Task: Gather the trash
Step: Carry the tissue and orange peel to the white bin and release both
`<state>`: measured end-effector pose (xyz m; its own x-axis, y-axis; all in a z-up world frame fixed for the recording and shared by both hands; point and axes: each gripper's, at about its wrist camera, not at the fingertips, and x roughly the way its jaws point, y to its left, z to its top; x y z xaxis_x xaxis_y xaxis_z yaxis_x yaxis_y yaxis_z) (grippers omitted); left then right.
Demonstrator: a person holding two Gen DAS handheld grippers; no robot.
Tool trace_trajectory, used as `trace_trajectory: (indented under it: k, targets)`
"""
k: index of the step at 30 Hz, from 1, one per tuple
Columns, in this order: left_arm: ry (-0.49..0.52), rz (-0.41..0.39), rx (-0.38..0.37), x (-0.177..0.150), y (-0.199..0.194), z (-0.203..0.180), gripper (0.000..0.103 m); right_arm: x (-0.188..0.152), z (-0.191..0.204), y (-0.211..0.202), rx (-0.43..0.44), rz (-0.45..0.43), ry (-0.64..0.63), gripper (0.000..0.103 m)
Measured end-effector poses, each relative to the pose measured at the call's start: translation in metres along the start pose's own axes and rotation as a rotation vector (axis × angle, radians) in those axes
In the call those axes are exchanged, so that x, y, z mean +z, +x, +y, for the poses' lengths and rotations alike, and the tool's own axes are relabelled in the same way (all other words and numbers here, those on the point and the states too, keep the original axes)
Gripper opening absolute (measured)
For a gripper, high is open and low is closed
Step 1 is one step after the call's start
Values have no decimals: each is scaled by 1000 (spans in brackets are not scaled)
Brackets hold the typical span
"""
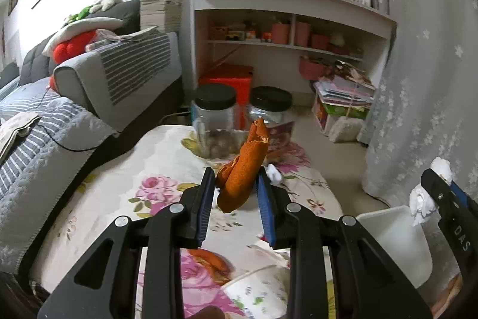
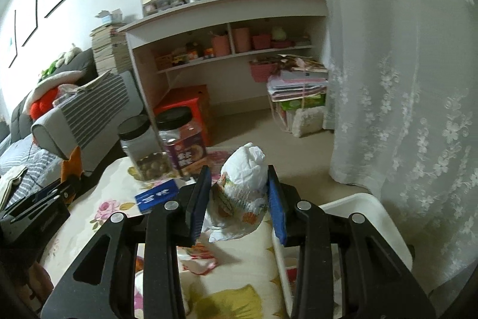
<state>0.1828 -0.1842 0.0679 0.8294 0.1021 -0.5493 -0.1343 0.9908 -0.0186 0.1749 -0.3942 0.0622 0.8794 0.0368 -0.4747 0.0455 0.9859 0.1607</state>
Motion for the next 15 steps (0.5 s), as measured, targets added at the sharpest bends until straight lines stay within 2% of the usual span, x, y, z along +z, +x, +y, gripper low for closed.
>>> trace_trajectory:
  k: [15]
  targets:
    - [89,-3,-92,-8,-11,-81,29,2,-83,-7,-114,20,130,35]
